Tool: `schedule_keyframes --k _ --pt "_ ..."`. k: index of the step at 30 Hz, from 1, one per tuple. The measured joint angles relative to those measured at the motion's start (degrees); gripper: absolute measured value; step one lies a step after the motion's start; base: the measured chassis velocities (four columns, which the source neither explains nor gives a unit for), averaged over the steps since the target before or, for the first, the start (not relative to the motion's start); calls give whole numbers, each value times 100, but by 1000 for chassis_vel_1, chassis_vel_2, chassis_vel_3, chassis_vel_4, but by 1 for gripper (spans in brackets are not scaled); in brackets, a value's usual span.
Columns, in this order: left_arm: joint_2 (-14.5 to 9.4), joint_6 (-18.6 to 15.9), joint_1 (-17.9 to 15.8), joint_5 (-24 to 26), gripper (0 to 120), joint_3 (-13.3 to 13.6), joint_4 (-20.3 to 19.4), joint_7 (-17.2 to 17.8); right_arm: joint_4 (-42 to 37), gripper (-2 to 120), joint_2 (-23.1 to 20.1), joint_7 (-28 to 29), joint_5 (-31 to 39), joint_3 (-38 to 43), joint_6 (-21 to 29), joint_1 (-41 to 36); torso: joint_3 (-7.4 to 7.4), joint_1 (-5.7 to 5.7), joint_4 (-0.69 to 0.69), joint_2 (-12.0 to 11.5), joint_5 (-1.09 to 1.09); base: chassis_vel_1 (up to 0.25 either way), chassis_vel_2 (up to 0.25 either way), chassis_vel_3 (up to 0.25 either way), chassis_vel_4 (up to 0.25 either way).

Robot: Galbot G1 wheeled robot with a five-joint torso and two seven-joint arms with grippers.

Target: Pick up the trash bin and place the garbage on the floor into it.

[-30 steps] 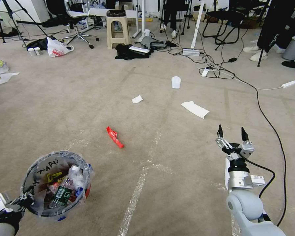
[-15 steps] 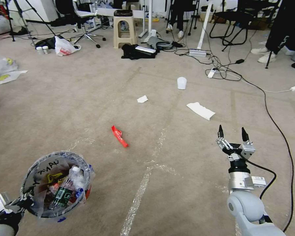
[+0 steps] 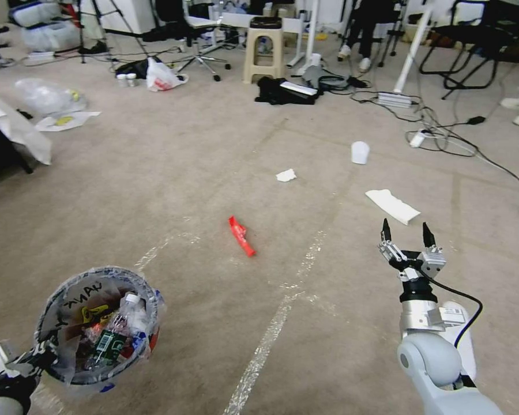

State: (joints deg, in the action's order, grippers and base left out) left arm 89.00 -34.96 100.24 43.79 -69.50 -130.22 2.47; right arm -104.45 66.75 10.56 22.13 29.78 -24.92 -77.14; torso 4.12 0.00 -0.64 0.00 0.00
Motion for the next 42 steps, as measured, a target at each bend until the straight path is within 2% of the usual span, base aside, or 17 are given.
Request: schedule_keyframes --k 7,11,25,42 --pt "0 10 -38 -15 0 7 51 1 62 92 8 -19 -3 -10 -29 45 0 0 3 0 0 44 42 39 42" --pt "-20 19 -51 -15 0 5 77 1 90 92 31 -29 -30 -19 -37 69 0 0 -2 0 0 0 0 0 0" --pt "-40 34 -100 -17 0 -10 164 -2 176 100 68 -134 -186 -45 -12 114 0 0 1 0 0 0 0 0 0" --pt "-7 49 -112 -67 0 4 205 -17 307 100 61 -190 -294 -34 -97 121 0 0 1 0 0 -11 9 14 -9"
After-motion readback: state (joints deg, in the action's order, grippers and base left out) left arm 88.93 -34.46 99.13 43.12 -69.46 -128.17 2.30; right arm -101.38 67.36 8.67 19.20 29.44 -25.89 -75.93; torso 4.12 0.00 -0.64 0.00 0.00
